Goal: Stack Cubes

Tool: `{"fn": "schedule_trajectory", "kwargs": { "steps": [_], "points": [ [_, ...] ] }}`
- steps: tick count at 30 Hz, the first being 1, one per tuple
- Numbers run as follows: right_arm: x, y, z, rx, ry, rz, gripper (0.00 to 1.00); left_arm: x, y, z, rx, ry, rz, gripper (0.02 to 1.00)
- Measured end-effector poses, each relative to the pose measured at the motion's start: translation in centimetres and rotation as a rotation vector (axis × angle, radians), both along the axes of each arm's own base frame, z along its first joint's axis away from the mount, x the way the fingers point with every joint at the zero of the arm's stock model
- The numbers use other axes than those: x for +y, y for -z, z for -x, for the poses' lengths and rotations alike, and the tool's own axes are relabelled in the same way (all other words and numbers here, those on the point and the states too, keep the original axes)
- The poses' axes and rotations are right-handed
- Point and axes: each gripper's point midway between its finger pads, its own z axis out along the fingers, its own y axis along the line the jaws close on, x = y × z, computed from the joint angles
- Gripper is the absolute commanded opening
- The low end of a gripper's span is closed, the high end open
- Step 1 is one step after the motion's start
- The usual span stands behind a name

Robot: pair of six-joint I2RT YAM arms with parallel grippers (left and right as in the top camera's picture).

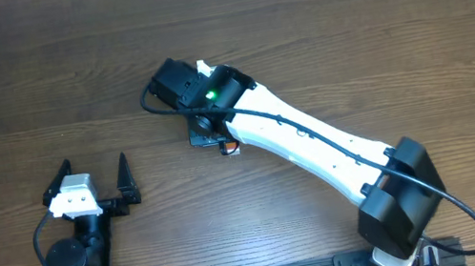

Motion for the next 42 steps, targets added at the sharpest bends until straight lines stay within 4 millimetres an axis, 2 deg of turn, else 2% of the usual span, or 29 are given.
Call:
{"fn": "schedule_trajectory", "kwargs": {
  "steps": [10, 14, 27, 42],
  "points": [
    [-0.8, 3.4, -0.3, 0.094, 0.017, 0.052, 0.012, 0.0, 0.0, 0.0, 0.0, 0.0, 0.0, 1.0],
    [-1.2, 3.5, 0.0, 0.11, 0.018, 0.066, 0.012, 0.0, 0.0, 0.0, 0.0, 0.0, 0.0, 1.0],
    [-1.1, 3.5, -0.8, 0.092, 0.032, 0.046, 0.012, 0.0, 0.0, 0.0, 0.0, 0.0, 0.0, 1.0],
    [-1.2, 4.6, -0.9, 0.086, 0.035, 0.041, 0.009, 0.0, 0.0, 0.0, 0.0, 0.0, 0.0, 1.0]
  ]
}}
